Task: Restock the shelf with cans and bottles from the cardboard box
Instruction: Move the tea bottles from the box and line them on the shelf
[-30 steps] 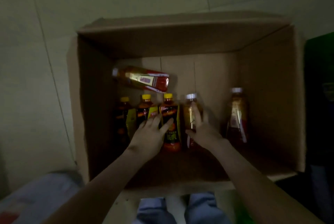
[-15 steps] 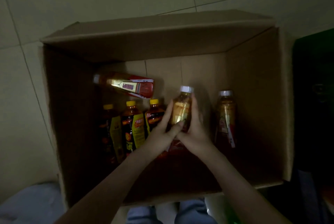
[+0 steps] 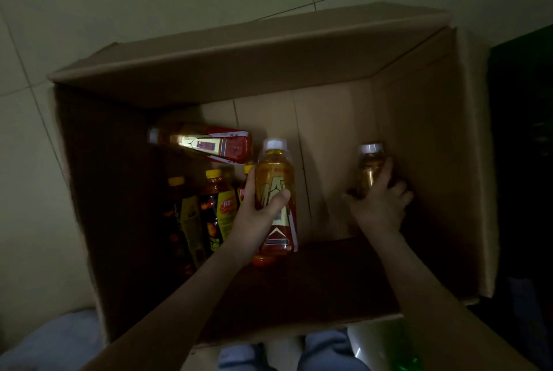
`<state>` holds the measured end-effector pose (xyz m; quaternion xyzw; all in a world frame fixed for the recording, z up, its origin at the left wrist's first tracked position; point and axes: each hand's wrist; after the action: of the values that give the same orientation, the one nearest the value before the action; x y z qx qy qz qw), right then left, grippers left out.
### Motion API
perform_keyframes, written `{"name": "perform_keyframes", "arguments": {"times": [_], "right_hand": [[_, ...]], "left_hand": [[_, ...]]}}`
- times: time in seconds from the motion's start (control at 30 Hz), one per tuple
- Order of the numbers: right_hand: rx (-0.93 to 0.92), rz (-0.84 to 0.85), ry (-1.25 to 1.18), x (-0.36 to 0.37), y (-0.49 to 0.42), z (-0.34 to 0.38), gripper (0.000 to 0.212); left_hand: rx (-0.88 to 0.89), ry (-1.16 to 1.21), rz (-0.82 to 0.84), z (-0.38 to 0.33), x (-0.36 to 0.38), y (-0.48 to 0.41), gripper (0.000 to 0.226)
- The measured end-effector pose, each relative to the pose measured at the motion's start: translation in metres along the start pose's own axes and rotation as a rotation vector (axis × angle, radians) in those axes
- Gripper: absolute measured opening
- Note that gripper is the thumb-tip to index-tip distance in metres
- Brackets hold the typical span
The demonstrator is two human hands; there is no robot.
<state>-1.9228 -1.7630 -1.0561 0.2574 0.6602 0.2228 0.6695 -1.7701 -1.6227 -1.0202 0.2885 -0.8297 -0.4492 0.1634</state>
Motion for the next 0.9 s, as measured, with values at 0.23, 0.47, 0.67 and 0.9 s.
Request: {"name": "perform_keyframes", "arguments": {"times": [0.23,0.47,0.67,0.9], "right_hand": [[-0.106,0.213,0.01,0.027,0.015,0.026,0.088],[-0.169,0.264,-0.488,-0.055,0.091,0.04,0.093],[-0.159,0.313,-0.769,-0.22,0.192,0.052,0.084],[-0.14,0.397,-1.301,-0.391,0.334,0.044,0.065]], "left_hand": [[-0.055,0.04,0.005,0.006,0.0,0.017,0.076],[-0.032,-0.019,0.049,-0.06,-0.024,0.078,0.083],[0.058,-0.132,0.151,-0.185,-0.052,0.186,0.095],[0.291,-0.171,0.247,-0.328,-0.048,0.359,0.079]]}}
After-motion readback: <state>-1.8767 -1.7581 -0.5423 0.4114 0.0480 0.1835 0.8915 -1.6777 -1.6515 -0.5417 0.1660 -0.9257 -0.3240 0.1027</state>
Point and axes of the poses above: each hand's wrist, its own y-axis away from the middle knuckle, its own x-axis out of the palm, z = x × y, and after that the axes turned 1 degree about x, right-handed
